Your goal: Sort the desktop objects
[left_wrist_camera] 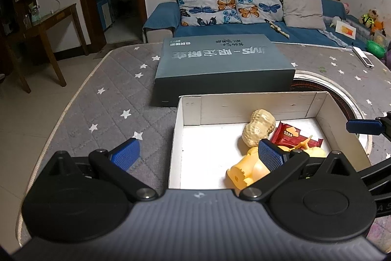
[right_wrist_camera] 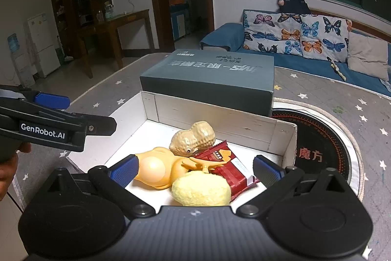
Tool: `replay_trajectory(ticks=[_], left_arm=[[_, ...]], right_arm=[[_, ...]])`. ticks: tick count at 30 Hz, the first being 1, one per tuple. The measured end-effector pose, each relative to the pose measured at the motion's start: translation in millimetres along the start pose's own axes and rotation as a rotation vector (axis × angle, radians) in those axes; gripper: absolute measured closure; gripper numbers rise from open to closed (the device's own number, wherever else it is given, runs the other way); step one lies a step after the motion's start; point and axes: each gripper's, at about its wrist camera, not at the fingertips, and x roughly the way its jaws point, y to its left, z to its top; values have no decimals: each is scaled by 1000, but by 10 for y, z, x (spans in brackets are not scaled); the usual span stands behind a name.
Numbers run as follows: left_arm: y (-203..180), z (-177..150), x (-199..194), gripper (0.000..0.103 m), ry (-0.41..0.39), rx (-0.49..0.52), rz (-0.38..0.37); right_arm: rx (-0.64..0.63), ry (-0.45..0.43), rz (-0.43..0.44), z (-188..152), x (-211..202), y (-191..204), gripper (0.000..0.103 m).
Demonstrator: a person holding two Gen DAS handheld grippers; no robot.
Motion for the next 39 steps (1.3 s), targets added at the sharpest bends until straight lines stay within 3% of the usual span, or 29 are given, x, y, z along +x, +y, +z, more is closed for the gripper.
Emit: replay_trajectory(ticks=[16, 39], left_arm=[[-74, -28, -24, 0, 5, 14, 7], [113, -65, -144, 0, -14, -33, 48]], right_arm=[[27, 4, -28, -27, -41, -28, 0], [71, -30, -81, -59, -231, -192, 0]])
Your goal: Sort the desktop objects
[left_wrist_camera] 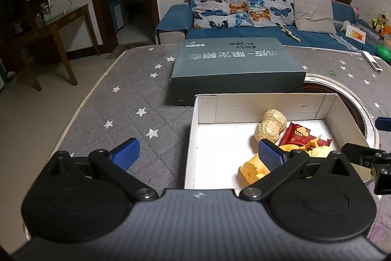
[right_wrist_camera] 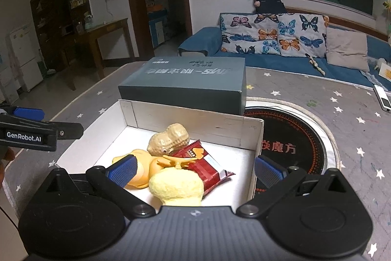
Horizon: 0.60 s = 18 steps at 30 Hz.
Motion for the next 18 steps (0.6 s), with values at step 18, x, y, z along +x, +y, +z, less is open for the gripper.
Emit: replay_trajectory(ticks=[18], left_arm=[[25, 172, 219, 0, 24, 6, -5]], right_arm=[[5, 16, -2, 200, 152, -40, 0]])
